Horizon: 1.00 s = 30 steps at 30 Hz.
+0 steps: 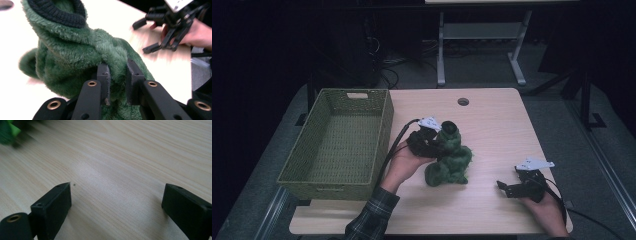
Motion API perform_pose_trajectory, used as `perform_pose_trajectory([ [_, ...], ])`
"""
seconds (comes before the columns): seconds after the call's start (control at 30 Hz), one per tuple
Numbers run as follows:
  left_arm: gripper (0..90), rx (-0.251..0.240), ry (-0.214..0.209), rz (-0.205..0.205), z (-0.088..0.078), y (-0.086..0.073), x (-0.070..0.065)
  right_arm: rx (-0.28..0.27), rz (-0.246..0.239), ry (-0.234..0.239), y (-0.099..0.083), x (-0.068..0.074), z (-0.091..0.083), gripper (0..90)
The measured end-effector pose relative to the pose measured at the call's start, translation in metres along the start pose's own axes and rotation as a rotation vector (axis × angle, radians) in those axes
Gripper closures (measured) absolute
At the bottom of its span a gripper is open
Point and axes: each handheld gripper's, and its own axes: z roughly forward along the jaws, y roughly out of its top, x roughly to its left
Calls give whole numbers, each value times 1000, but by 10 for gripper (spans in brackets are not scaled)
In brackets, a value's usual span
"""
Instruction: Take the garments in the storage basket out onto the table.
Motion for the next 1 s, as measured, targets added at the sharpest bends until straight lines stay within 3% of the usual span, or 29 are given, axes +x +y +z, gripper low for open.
perform_pose_trajectory([
  [0.2, 756, 35, -25, -7, 26, -7, -2, 0, 0, 0, 0, 0, 0, 87],
  [0.63, 713, 134, -66, 18, 88, -10, -12, 0, -1, 0, 0, 0, 0, 87],
  [0.8, 619, 126, -72, 18, 89, -9, -12, -2, -6, -1, 0, 0, 0, 88],
  [0.87, 541, 122, -69, 35, 82, -8, -14, -1, -3, 0, 0, 0, 0, 88],
  [0.9, 461, 118, -69, 41, 77, -7, -14, -1, -3, 0, 0, 0, 0, 87],
  [1.0, 400, 90, -59, 49, 59, -7, -14, -1, -2, 0, 0, 0, 0, 87],
])
